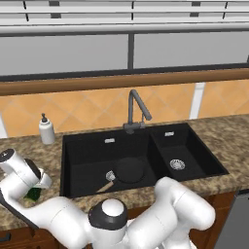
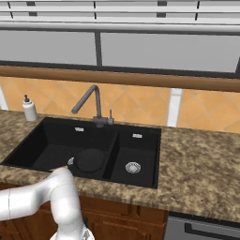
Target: Pick the pan and sponge and place them into the sink. Then turn on the water.
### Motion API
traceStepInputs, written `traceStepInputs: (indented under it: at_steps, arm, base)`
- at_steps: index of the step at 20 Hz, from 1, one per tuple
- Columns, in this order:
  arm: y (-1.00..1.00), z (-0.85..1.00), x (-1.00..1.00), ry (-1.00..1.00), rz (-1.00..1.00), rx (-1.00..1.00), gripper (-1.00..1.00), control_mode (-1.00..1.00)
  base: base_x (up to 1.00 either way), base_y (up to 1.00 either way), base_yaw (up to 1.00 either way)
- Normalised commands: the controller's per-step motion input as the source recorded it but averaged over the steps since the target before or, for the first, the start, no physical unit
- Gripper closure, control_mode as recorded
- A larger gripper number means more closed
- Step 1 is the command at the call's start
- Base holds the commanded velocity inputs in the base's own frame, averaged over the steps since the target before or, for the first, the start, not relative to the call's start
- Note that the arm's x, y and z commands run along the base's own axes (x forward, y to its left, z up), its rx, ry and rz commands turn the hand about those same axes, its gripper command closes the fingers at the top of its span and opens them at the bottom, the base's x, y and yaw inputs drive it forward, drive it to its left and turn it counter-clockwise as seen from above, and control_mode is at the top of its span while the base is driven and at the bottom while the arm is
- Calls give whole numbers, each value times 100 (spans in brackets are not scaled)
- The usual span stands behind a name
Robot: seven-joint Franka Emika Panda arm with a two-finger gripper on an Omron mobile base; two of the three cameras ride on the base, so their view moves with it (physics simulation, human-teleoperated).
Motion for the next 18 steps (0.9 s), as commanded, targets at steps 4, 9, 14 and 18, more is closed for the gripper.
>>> traceStepInputs:
  at_steps: [4, 9, 14, 18]
  arm:
    - [17, -99, -30, 9, -9, -2, -100, -100]
    - [13, -100, -76, 4, -8, -2, -100, -100]
    - [-3, -100, -100, 0, -14, 0, 100, -100]
    - [-38, -100, -100, -12, -17, 0, 100, -100]
  base:
    - [0, 0, 0]
    - [0, 0, 0]
    - [0, 0, 0]
    - [0, 0, 0]
